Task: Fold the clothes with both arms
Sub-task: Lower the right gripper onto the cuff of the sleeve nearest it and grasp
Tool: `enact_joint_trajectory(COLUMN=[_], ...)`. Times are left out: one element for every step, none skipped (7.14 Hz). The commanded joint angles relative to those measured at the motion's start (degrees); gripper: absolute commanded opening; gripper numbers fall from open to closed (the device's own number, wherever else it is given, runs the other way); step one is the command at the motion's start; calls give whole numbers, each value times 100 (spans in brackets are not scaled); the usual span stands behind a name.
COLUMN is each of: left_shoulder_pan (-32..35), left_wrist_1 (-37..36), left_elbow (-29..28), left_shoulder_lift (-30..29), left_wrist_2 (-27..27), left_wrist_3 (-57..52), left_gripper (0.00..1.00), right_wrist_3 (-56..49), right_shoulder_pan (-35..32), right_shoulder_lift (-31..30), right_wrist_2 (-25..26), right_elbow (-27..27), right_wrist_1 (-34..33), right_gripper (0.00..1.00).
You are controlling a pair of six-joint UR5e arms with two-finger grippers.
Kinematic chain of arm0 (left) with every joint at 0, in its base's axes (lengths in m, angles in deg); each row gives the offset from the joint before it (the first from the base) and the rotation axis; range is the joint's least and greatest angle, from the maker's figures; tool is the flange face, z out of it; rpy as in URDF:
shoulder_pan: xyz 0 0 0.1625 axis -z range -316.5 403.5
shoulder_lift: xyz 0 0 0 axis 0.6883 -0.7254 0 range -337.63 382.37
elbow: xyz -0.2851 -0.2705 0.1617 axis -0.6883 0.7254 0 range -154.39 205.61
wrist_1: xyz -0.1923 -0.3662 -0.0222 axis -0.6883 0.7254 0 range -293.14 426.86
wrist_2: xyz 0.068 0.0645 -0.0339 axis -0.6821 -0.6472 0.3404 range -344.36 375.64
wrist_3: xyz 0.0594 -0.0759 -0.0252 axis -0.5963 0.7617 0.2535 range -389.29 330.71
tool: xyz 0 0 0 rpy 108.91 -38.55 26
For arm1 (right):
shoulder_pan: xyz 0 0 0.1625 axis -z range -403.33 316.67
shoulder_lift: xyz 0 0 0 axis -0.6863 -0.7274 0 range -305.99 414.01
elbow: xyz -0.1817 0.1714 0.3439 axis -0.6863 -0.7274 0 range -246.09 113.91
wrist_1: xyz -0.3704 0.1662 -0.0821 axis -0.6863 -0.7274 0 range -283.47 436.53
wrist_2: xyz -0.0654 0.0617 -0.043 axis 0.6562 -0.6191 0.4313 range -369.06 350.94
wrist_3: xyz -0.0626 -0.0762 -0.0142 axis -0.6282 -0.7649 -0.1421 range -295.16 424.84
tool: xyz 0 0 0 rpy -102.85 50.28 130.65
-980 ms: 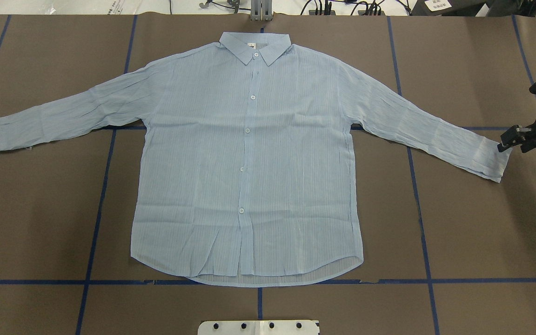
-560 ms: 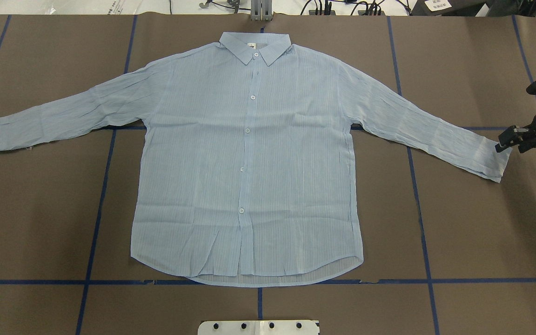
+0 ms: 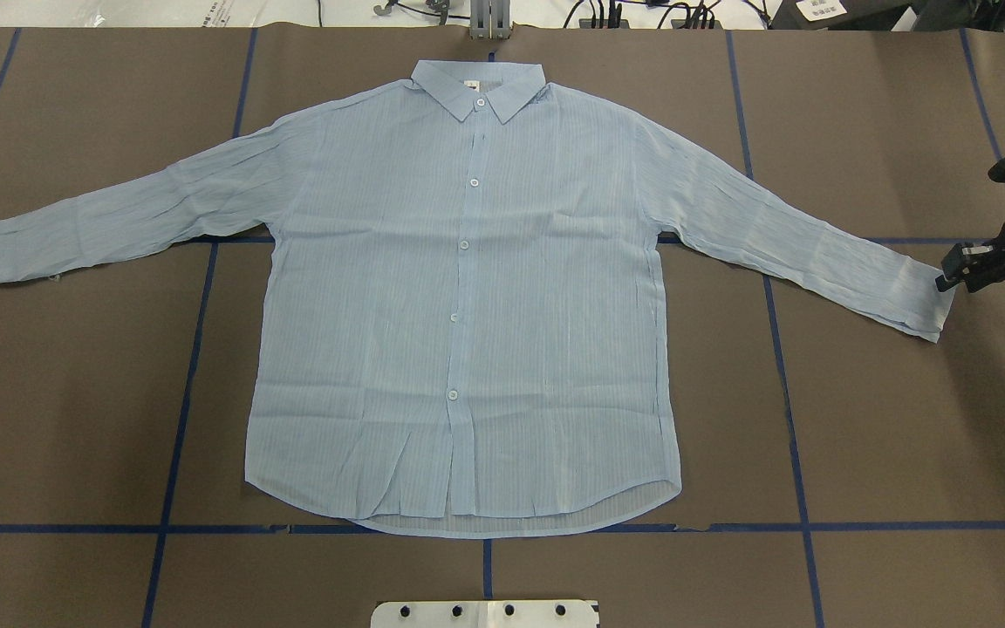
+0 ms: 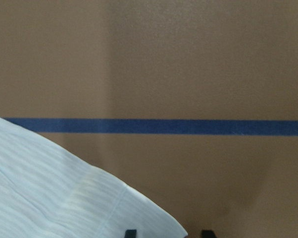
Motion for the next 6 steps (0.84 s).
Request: enact_joint_trajectory(left_shoulder_pan=[0, 0, 0, 0, 0, 0], left_wrist_1=[0, 9, 9, 9, 9, 9], left_elbow=[7, 7, 7, 15, 42, 51], left_shoulder_lift=[0, 0, 0, 0, 0, 0], left_wrist_2=[-41, -41, -41, -41, -41, -41], left_wrist_3=[-3, -3, -3, -3, 6, 6], left_gripper=[100, 100, 100, 100, 100, 100], right_wrist_3=[0, -8, 0, 9, 18, 140], right_shoulder_pan=[1, 1, -8, -17, -17, -8], right_shoulder_lift=[-3, -3, -12, -20, -38, -29], right_wrist_2=[-8, -17, -52, -87, -131, -210], right_elbow=[6, 23, 67, 172, 486, 733], right_wrist_1=[0, 0, 0, 0, -9, -9], right_gripper=[0, 0, 0, 0, 0, 0])
